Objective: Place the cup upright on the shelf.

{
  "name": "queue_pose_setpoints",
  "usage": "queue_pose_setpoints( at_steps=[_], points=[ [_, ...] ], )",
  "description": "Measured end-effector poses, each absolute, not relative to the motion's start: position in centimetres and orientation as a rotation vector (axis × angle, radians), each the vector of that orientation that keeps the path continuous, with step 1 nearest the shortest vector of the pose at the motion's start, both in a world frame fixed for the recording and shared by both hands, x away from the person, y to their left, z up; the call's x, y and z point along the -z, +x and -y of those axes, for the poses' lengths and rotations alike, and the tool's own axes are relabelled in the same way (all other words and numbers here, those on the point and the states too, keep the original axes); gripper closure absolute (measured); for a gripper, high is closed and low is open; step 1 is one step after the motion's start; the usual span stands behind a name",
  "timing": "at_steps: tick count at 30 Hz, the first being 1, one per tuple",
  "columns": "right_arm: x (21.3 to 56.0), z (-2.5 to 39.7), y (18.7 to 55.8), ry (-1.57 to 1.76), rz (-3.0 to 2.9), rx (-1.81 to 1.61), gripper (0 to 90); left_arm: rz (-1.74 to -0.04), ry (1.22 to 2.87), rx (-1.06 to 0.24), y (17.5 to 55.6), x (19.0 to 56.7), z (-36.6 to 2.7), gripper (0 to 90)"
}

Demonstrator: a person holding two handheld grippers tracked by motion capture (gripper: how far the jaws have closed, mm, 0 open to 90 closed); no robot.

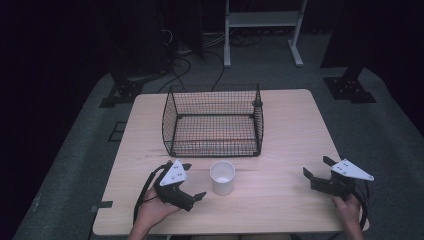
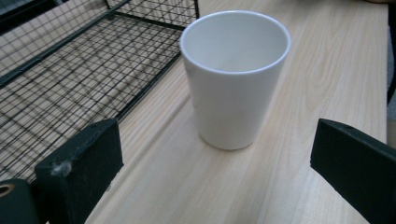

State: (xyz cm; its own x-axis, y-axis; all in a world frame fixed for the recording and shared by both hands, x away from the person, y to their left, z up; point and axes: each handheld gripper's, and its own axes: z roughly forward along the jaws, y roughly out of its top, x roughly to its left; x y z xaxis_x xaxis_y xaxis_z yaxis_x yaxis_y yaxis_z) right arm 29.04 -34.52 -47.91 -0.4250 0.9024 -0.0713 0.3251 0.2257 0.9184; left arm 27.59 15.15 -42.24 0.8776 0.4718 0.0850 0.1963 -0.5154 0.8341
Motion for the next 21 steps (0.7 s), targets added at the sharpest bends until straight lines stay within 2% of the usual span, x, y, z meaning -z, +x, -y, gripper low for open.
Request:
queue_pose_setpoints(
  at_steps=[21],
  points=[
    [47.9, 34.5, 29.0, 1.127, -1.878, -1.187, 13.1, -0.455, 2.172, -0.313, 28.6, 42.5, -12.3, 1.6]
  ],
)
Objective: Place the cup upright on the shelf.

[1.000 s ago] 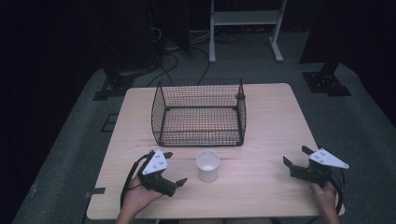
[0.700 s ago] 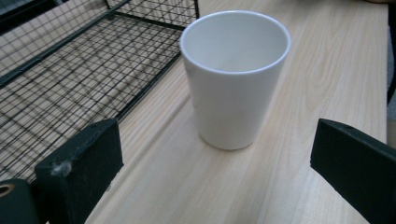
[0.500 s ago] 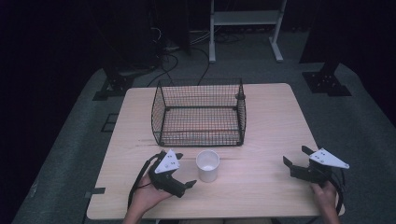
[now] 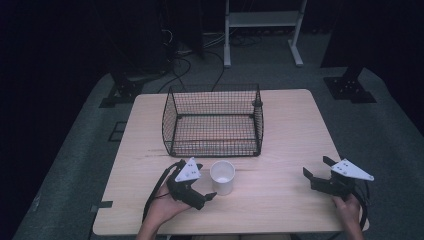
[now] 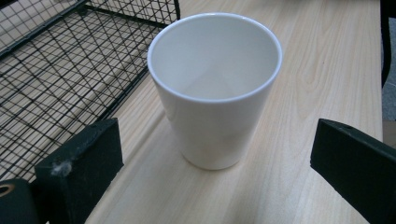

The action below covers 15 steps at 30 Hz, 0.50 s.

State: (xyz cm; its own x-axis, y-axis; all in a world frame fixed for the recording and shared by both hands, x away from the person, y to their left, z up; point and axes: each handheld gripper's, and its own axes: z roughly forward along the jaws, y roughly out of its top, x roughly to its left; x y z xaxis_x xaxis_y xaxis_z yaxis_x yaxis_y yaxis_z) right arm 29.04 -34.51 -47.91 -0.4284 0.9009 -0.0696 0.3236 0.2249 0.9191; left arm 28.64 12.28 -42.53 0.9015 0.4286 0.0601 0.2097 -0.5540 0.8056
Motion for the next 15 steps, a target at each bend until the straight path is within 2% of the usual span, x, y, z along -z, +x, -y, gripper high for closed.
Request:
queue_pose_setpoints(
  at_steps=[15],
  points=[
    [47.9, 34.5, 29.0, 1.125, -1.88, -1.189, 13.1, -0.45, 2.215, -0.264, 29.8, 43.0, -10.4, 1.6]
  ],
)
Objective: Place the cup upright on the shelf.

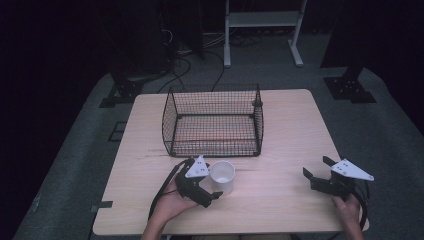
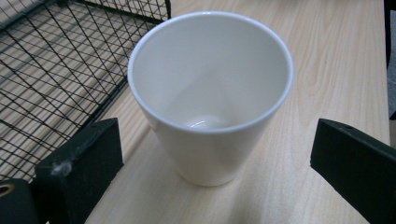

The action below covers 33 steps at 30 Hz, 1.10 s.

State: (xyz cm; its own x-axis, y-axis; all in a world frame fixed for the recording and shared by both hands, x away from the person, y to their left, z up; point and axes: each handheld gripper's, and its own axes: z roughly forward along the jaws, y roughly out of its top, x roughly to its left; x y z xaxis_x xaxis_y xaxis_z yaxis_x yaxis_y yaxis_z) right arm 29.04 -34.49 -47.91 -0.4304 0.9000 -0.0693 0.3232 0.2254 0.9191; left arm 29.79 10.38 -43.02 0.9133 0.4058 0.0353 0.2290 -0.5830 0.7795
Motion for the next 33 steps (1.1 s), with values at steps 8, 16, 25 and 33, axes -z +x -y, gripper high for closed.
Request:
queue_pose_setpoints(
  at_steps=[8, 16, 25, 33],
  points=[
    [47.9, 34.5, 29.0, 1.124, -1.88, -1.188, 13.1, -0.451, 2.243, -0.254, 30.4, 43.3, -9.6, 1.6],
    [47.9, 34.5, 29.0, 1.124, -1.88, -1.19, 13.1, -0.457, 2.273, -0.242, 31.0, 43.6, -8.7, 1.7],
    [47.9, 34.5, 29.0, 1.121, -1.882, -1.191, 13.1, -0.452, 2.309, -0.24, 31.7, 43.7, -7.7, 6.3],
    [47.9, 34.5, 29.0, 1.122, -1.881, -1.193, 13.1, -0.447, 2.339, -0.161, 32.3, 43.6, -7.4, 21.0]
  ],
)
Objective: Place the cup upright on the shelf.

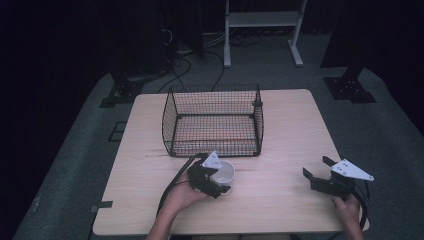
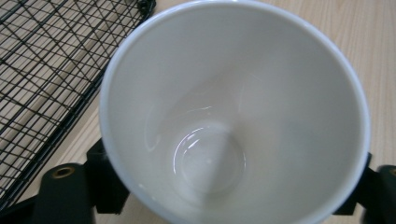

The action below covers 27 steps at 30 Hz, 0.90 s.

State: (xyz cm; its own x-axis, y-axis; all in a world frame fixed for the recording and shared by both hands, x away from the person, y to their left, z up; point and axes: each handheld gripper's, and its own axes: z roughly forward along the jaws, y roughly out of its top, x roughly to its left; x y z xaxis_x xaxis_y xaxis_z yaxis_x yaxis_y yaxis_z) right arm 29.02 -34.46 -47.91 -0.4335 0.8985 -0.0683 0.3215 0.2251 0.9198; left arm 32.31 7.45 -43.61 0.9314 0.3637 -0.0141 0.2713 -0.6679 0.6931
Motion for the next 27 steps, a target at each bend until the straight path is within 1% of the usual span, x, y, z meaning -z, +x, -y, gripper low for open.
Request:
queue_pose_setpoints(
  at_steps=[8, 19, 27],
  points=[
    [47.9, 34.5, 29.0, 1.121, -1.88, -1.193, 13.1, -0.452, 2.343, -0.153, 32.4, 43.4, -7.5, 21.4],
    [47.9, 34.5, 29.0, 1.122, -1.88, -1.193, 13.1, -0.446, 2.303, -0.157, 32.0, 41.6, -9.1, 21.6],
    [47.9, 34.5, 29.1, 1.123, -1.879, -1.194, 13.1, -0.433, 2.295, -0.161, 31.9, 40.4, -9.5, 21.6]
  ],
)
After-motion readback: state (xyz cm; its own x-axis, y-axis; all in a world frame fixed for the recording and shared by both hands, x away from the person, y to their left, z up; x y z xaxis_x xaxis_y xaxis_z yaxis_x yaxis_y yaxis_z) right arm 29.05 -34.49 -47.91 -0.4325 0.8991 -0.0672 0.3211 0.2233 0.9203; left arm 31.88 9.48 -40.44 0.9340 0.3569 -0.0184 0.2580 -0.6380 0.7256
